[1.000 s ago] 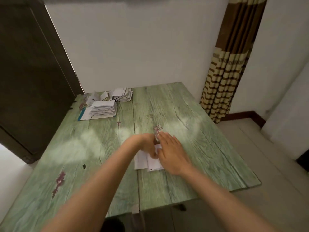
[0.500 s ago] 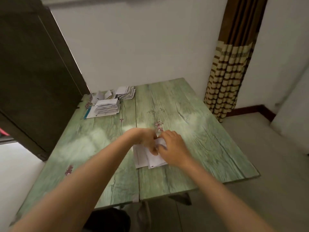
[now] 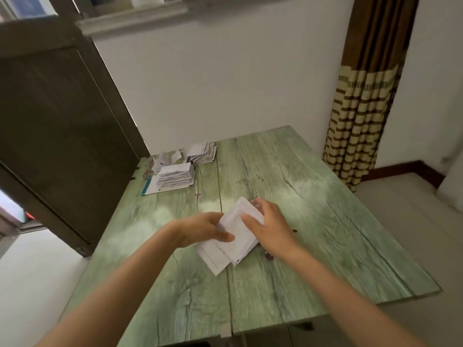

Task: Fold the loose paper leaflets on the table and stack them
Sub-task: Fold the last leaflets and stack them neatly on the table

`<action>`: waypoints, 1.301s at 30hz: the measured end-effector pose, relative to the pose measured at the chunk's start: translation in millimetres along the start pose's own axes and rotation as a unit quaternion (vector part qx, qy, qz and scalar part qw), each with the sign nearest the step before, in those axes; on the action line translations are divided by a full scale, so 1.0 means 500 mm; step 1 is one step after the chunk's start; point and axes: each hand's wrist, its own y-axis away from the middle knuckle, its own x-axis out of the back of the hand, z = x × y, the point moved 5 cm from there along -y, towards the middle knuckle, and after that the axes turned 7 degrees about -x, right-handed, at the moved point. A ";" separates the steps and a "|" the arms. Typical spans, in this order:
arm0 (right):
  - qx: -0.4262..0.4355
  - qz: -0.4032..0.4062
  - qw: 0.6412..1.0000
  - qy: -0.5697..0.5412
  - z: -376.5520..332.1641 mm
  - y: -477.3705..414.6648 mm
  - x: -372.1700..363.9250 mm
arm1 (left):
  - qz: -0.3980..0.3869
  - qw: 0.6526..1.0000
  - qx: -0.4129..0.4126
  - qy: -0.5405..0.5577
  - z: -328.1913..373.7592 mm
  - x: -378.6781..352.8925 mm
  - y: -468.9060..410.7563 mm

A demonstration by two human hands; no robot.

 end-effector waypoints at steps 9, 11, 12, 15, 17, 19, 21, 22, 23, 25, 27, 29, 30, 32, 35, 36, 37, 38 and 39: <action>-0.103 0.015 0.936 -0.336 -0.015 -0.033 -0.041 | 0.079 0.996 -0.039 0.024 0.003 0.007 -0.008; -0.108 -0.005 0.919 -0.379 -0.017 -0.039 -0.037 | 0.114 0.991 -0.055 0.038 0.006 0.022 -0.013; -0.107 -0.021 0.917 -0.384 -0.024 -0.048 -0.043 | 0.118 0.988 -0.059 0.078 -0.001 0.032 -0.019; -0.090 -0.037 0.938 -0.333 -0.040 -0.058 -0.049 | 0.113 0.968 -0.086 0.205 0.013 0.020 -0.023; -0.086 -0.034 0.952 -0.292 -0.047 -0.069 -0.060 | 0.158 0.956 -0.107 0.223 0.008 0.016 -0.036; -0.085 -0.040 0.969 -0.230 -0.053 -0.078 -0.071 | 0.215 0.947 -0.093 0.219 -0.008 0.026 -0.051; -0.077 -0.052 0.979 -0.180 -0.057 -0.093 -0.079 | 0.249 0.928 -0.080 0.265 -0.024 0.050 -0.068; -0.079 -0.058 0.980 -0.172 -0.057 -0.102 -0.082 | 0.258 0.910 -0.081 0.316 -0.029 0.063 -0.075; -0.085 -0.062 0.980 -0.169 -0.057 -0.112 -0.087 | 0.267 0.888 -0.084 0.365 -0.031 0.075 -0.080; -0.094 -0.062 0.979 -0.171 -0.059 -0.123 -0.089 | 0.298 0.854 -0.096 0.415 -0.030 0.090 -0.091; -0.100 -0.060 0.978 -0.174 -0.060 -0.135 -0.090 | 0.343 0.832 -0.102 0.424 -0.037 0.095 -0.109; -0.121 -0.060 0.975 -0.176 -0.065 -0.167 -0.089 | 0.369 0.819 -0.100 0.428 -0.053 0.100 -0.135; -0.131 -0.061 0.975 -0.170 -0.068 -0.187 -0.082 | 0.375 0.819 -0.098 0.422 -0.058 0.102 -0.148; -0.139 -0.053 0.981 -0.123 -0.079 -0.249 -0.071 | 0.382 0.825 -0.097 0.404 -0.074 0.106 -0.170; -0.163 -0.030 0.983 -0.073 -0.093 -0.331 -0.059 | 0.441 0.835 -0.115 0.309 -0.081 0.113 -0.175; -0.170 -0.019 0.983 -0.062 -0.096 -0.353 -0.066 | 0.475 0.843 -0.122 0.221 -0.080 0.122 -0.173; -0.178 -0.004 0.983 -0.054 -0.097 -0.365 -0.072 | 0.505 0.845 -0.123 0.124 -0.077 0.130 -0.169; -0.187 0.012 0.981 -0.046 -0.095 -0.379 -0.085 | 0.532 0.836 -0.131 0.034 -0.076 0.142 -0.167; -0.196 0.022 0.979 -0.044 -0.094 -0.389 -0.104 | 0.544 0.827 -0.140 -0.031 -0.078 0.151 -0.171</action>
